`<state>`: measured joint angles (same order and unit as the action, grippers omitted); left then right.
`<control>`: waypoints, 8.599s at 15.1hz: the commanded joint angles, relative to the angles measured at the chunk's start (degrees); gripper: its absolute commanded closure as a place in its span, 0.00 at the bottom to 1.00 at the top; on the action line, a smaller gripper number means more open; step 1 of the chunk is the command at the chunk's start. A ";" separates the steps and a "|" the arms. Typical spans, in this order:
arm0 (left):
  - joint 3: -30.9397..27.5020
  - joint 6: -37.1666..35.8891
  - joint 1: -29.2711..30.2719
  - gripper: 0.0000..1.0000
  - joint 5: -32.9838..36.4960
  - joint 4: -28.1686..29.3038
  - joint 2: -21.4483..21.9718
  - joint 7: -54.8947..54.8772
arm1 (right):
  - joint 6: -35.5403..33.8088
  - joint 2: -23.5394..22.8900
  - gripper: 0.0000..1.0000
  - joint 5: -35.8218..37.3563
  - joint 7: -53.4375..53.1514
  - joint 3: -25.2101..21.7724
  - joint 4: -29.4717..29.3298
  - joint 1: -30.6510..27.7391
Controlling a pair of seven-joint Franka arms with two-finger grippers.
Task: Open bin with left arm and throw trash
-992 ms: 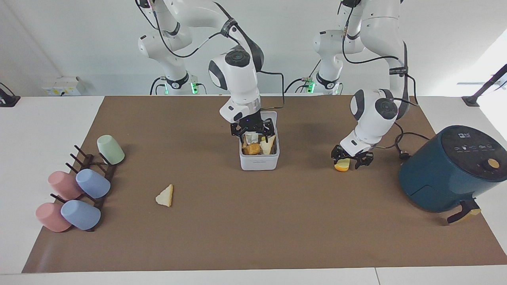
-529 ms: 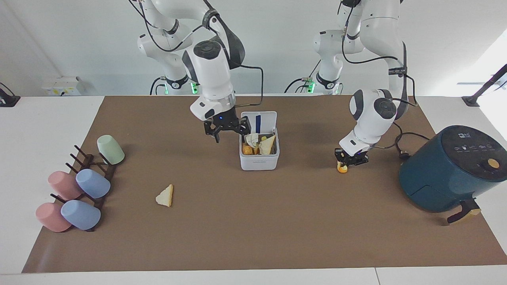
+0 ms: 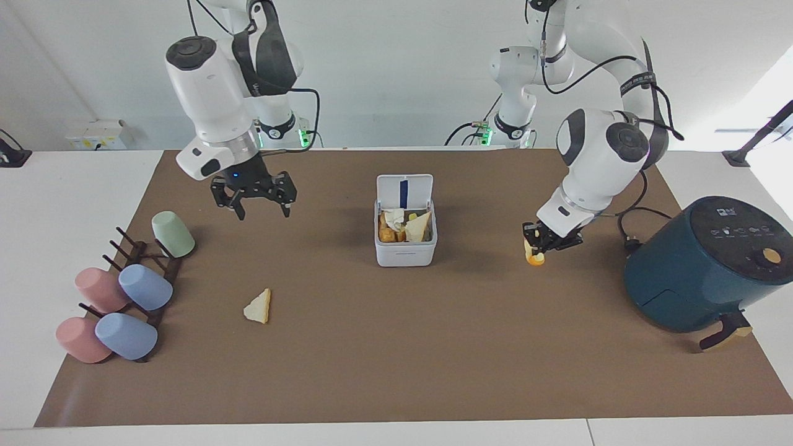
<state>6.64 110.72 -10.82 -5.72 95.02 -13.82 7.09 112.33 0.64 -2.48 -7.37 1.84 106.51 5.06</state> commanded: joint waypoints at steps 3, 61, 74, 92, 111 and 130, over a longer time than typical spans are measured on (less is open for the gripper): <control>-0.57 1.14 -11.83 1.00 -2.55 -7.75 -4.11 18.90 | -0.63 -2.29 0.00 3.00 1.30 0.62 -1.48 -4.34; -1.28 -28.72 7.38 0.00 5.45 -9.95 11.35 -3.93 | 6.49 -8.29 1.00 -8.42 -25.51 3.69 -1.22 23.16; -0.93 -24.32 7.65 0.00 5.19 -6.08 14.86 -4.01 | 6.49 -7.85 0.00 -10.35 -24.89 5.01 -0.51 23.68; -1.10 -20.99 7.92 0.00 4.84 -0.72 18.12 -5.59 | 6.93 -8.20 0.00 -3.60 -0.03 4.49 -1.57 -2.75; -1.10 -22.75 7.48 0.00 6.59 -0.45 18.47 -5.42 | -19.09 0.59 0.00 4.32 1.66 4.49 -10.88 -6.99; -0.93 -22.66 7.48 0.00 6.68 -0.45 18.56 -5.51 | -24.27 1.73 0.00 3.53 -1.33 4.22 -11.85 -7.17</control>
<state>5.24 88.27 -3.78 -0.49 93.34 3.40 2.30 89.41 1.91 1.37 -7.82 5.43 94.99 -1.11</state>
